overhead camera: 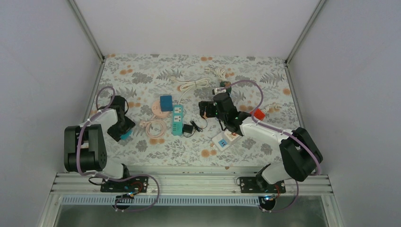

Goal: Insert the plug

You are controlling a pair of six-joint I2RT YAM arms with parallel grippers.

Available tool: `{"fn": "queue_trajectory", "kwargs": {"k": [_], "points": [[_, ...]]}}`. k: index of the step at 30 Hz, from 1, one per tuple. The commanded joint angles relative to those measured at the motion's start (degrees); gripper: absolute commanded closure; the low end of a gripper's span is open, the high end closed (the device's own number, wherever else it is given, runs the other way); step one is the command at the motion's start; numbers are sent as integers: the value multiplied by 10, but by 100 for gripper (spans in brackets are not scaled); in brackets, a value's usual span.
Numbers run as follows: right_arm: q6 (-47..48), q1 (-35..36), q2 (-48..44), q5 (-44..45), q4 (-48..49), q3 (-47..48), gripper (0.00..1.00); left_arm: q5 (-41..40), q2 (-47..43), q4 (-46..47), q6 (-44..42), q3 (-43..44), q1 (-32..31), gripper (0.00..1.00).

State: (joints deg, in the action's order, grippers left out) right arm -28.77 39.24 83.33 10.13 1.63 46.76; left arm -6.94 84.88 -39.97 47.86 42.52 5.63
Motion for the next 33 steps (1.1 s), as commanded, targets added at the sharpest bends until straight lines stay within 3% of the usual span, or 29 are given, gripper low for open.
{"fn": "queue_trajectory", "kwargs": {"k": [1,4,9,15,21,28,33], "points": [[-2,-4,8,9,10,-2,0,1,5,29,-9,-3,5,33],[-2,-4,10,8,11,-2,0,5,-2,27,-15,-3,4,41],[-1,-4,13,1,15,-1,0,46,-56,22,-31,14,-9,45],[10,-4,7,-41,31,-5,0,109,-94,50,-103,83,-124,45],[19,-5,-38,-124,10,26,0,54,-85,107,-224,145,-268,46],[-6,-36,-119,-263,-49,67,0,14,-85,212,-417,207,-390,45],[-1,-56,-142,-298,-126,138,3,117,-106,380,-556,175,-404,45]]}}
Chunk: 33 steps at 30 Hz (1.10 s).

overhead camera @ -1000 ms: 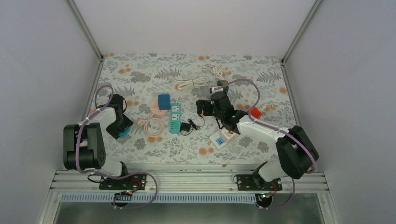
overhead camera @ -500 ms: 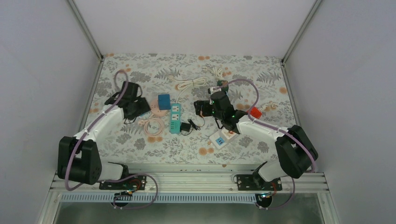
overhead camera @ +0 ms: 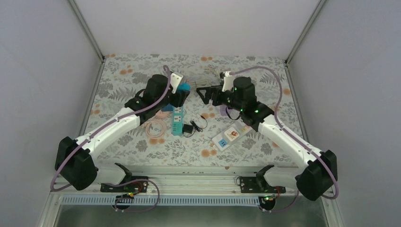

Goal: Insert the plug

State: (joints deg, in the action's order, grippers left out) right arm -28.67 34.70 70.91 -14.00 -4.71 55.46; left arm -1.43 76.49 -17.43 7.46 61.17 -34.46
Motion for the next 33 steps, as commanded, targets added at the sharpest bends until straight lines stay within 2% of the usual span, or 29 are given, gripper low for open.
{"fn": "queue_trajectory", "kwargs": {"k": [1,4,9,16,23,26,31,33], "points": [[-3,-14,-21,-62,-76,64,5,81,-27,174,-174,-18,-4,45],[-15,-28,-22,-87,-110,100,15,115,-45,211,-234,-35,-4,43],[3,-28,20,-105,-161,166,20,180,-73,257,-319,-83,-6,42],[42,-20,95,-136,-210,234,27,174,-45,215,-400,-76,-10,43],[80,-12,149,-128,-257,276,42,184,-26,198,-419,-74,-12,43],[115,-6,159,-165,-257,274,53,185,-22,190,-427,-73,-12,43],[136,1,174,-163,-253,262,58,193,-24,177,-428,-77,-12,43],[138,1,173,-162,-242,258,65,195,-29,176,-425,-82,-13,43]]}}
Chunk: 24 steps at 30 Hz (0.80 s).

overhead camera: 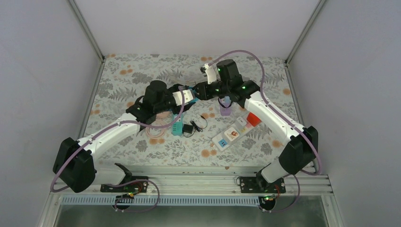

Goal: Insert the plug

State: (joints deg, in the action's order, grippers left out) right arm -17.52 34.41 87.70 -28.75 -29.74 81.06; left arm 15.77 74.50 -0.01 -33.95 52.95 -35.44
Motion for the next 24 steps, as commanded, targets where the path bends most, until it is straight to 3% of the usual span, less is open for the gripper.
{"fn": "queue_trajectory", "kwargs": {"k": [1,5,7,9,14,20,24], "points": [[25,4,6,-16,13,0,69,25,-12,5,-11,-4,-3,43],[17,4,13,-20,33,-6,90,34,-16,22,-21,-18,-3,43],[11,4,11,-18,52,-14,96,36,-16,32,-17,-20,-3,42],[5,4,-1,-23,77,-28,96,39,-15,39,-6,-19,-3,35],[-24,-11,-75,-16,176,-93,96,16,-31,80,59,-24,-2,1],[-32,-32,-170,22,262,-149,96,39,-86,167,165,-55,0,0],[-31,-39,-208,34,303,-167,96,48,-119,218,308,-56,2,0]]}}
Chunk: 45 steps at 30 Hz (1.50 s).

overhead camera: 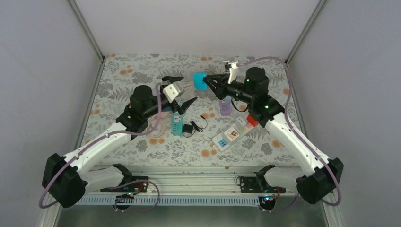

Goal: Insert the plug

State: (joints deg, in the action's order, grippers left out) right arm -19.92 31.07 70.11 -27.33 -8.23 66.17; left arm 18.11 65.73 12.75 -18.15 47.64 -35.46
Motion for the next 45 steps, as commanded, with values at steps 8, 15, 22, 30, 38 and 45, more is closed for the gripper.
{"fn": "queue_trajectory", "kwargs": {"k": [8,15,22,30,38,45], "points": [[-55,-7,-63,-59,190,-43,96,107,-79,201,376,-31,2,0],[-110,-6,-38,-208,244,-15,96,125,-70,161,438,8,5,0],[-95,-7,-13,-310,231,2,96,272,-65,158,495,28,53,1],[-131,-4,2,-300,275,-7,96,303,-60,176,553,29,54,21],[-200,15,1,-246,386,-57,96,276,-45,274,634,-5,51,48],[-205,19,-2,-224,390,-64,96,290,-21,308,652,-7,43,68]]}}
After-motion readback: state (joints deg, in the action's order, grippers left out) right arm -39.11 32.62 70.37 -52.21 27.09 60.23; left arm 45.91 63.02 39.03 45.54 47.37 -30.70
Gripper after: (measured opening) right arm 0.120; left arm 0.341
